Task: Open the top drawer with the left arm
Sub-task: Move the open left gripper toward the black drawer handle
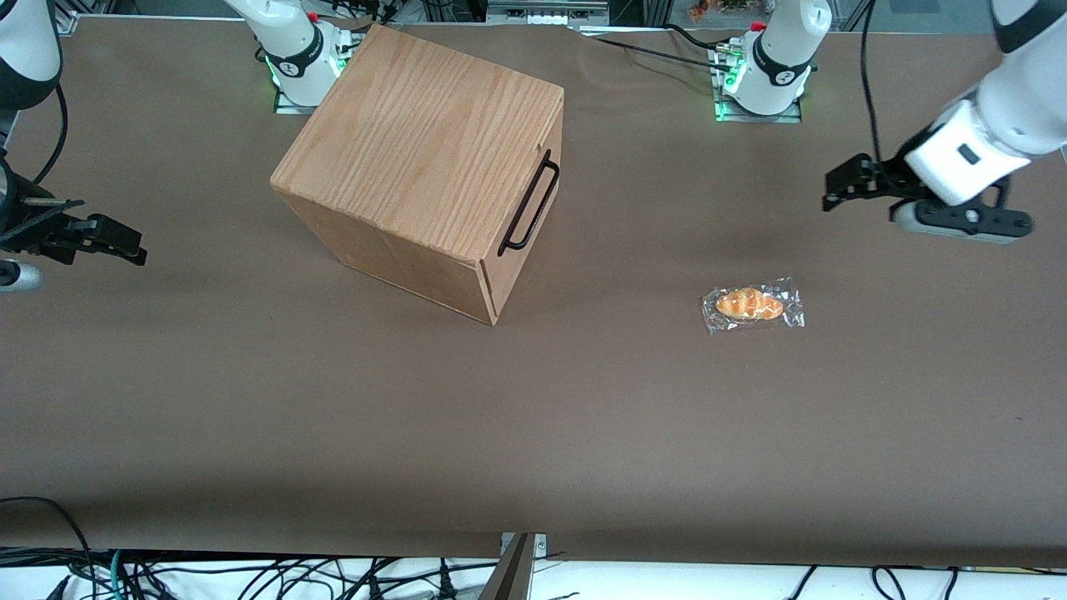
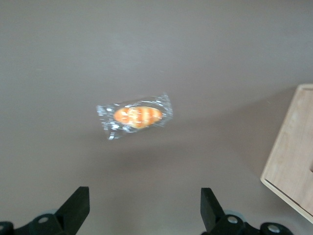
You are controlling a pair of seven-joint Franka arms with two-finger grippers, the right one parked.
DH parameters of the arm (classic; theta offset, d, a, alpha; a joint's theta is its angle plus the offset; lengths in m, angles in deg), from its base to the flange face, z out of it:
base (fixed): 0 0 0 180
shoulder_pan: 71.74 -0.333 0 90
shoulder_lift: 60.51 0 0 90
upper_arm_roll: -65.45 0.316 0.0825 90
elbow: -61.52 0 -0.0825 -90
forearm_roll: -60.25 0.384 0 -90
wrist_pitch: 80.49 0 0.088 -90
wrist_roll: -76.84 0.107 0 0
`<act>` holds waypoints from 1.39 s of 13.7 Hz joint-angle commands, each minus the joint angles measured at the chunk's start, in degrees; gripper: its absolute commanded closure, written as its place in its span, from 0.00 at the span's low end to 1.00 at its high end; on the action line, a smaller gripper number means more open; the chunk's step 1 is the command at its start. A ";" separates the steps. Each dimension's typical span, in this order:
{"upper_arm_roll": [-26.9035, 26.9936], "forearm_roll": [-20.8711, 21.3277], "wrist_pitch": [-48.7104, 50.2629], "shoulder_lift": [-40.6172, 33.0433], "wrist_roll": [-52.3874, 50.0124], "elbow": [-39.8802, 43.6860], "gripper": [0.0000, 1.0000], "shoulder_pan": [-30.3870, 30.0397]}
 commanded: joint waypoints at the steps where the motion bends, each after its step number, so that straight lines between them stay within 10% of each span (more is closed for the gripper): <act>1: -7.38 -2.64 -0.75 0.93 -1.07 -0.51 0.00 -0.64; 6: -13.19 -15.46 -10.66 5.06 -0.98 -1.21 0.00 -0.47; 19: -28.41 -15.92 -46.62 10.60 -1.16 -16.85 0.00 3.21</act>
